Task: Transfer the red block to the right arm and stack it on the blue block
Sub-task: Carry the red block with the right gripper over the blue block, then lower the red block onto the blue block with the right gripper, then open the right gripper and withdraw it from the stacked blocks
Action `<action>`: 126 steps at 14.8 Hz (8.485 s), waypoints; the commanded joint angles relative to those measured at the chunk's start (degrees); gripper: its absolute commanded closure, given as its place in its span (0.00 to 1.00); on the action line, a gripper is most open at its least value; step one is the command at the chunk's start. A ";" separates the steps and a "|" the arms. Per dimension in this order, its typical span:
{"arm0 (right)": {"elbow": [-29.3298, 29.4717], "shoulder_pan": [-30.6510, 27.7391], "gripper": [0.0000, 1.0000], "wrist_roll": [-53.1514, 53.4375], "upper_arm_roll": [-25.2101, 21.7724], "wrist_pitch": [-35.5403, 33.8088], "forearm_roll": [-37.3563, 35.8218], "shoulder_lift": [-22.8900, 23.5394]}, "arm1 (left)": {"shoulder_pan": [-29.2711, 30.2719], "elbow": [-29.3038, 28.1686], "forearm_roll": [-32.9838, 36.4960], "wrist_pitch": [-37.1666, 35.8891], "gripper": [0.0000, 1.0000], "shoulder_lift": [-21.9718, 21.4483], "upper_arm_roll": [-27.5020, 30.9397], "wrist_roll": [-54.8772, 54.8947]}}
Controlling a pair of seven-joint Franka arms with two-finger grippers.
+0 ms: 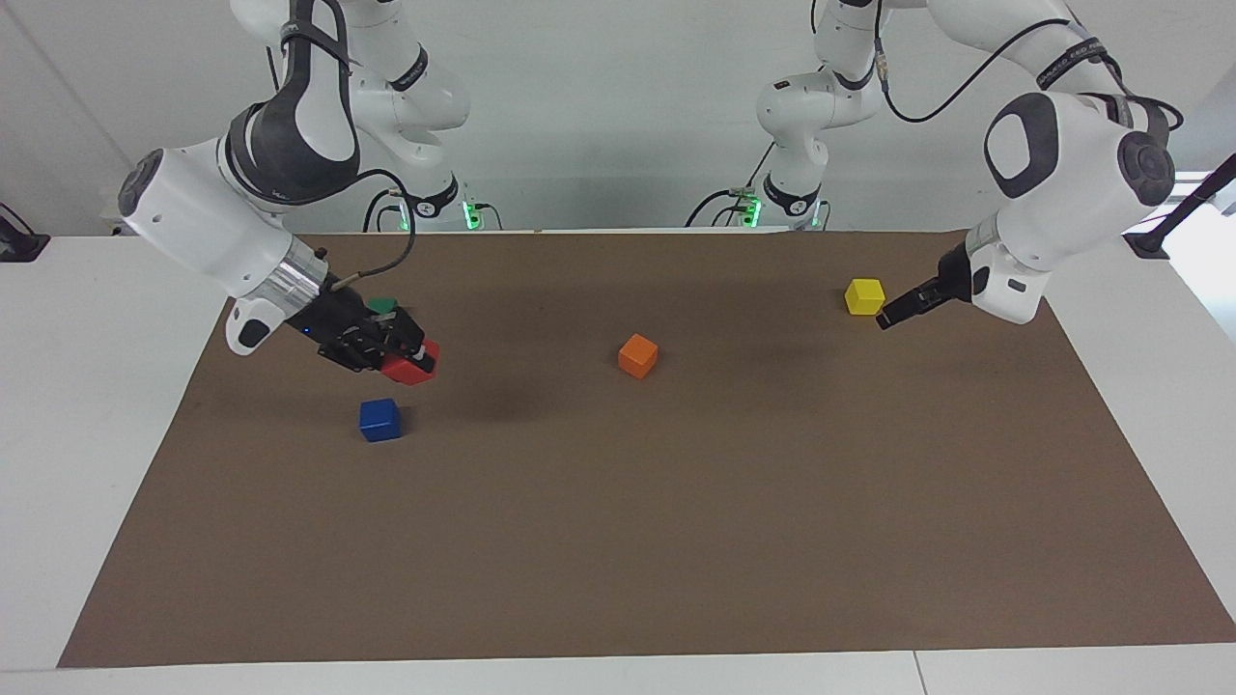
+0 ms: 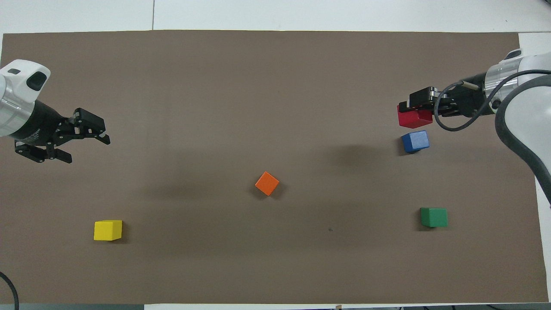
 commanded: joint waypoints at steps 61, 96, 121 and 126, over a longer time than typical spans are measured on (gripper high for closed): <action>-24.01 -0.12 1.00 -0.35 1.23 33.22 -25.61 -0.28 | -6.93 0.13 4.89 -1.95 0.00 -7.02 9.77 13.06; -24.98 -0.03 0.00 0.09 1.14 31.99 -25.61 -0.19 | -7.01 0.13 4.80 -2.12 0.00 -7.02 9.77 12.98; 2.78 -0.73 0.00 0.70 0.88 -8.59 -22.18 -3.09 | -8.68 0.13 4.89 -0.54 0.00 -7.02 9.42 13.06; 6.04 -0.73 0.00 1.32 0.70 -17.30 -22.26 -6.95 | -8.68 0.13 4.89 -0.54 0.00 -7.02 9.42 13.06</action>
